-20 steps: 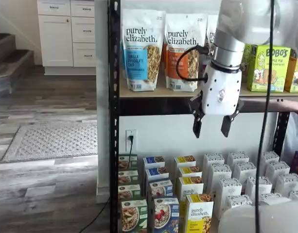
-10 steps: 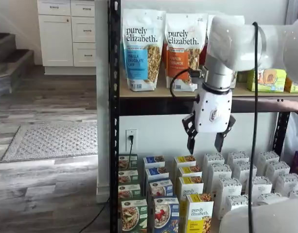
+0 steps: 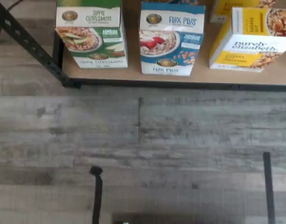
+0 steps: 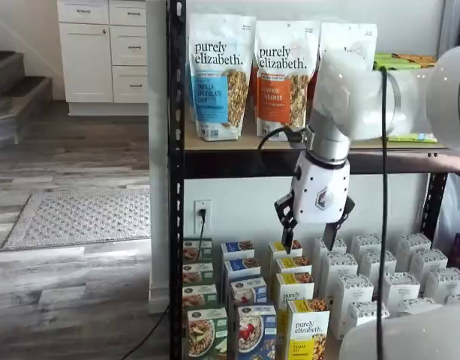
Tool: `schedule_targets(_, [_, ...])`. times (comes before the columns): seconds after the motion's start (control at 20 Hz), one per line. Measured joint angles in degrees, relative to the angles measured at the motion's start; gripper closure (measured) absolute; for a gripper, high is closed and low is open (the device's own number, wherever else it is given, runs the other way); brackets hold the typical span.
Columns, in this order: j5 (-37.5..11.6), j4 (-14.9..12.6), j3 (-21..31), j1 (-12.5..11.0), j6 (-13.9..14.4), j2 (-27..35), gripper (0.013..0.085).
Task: Pick up the blue and white box that is on the bottom shelf, the second box from the left
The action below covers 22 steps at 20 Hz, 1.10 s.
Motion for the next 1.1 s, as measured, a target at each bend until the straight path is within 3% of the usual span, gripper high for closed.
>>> schedule_targets(0.3, [-3.15, 0.28, 1.9, -0.08, -0.2, 1.63, 0.013])
schedule_targets(0.85, [-15.32, 0.67, 6.73, 0.22, -0.33, 7.12, 0.013])
schedule_targets(1.1, [-18.32, 3.32, 6.75, 0.15, -2.24, 11.31, 0.013])
